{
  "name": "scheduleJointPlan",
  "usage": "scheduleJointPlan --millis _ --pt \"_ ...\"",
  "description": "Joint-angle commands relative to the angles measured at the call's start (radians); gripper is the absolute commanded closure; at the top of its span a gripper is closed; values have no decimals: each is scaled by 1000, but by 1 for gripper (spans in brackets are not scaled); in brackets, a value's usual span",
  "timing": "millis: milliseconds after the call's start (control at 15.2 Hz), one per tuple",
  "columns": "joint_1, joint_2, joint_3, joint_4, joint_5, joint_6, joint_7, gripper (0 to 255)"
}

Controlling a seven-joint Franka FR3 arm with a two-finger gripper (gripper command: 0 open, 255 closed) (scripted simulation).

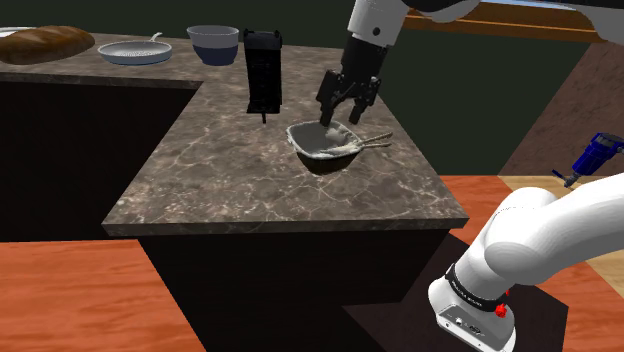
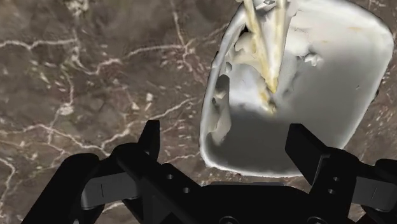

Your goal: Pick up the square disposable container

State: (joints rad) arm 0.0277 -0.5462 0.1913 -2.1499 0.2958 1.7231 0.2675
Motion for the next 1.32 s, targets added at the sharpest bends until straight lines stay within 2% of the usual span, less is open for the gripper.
scheduleJointPlan --millis 0,198,264,858,1254 --pt "1 -4 3 -28 3 25 -4 0" --pt "2 -7 5 -52 6 45 -8 0" --pt "2 -8 5 -52 6 44 -8 255" --pt "2 -7 5 -52 6 45 -8 255" --pt "-1 9 -2 41 -3 -31 8 255"
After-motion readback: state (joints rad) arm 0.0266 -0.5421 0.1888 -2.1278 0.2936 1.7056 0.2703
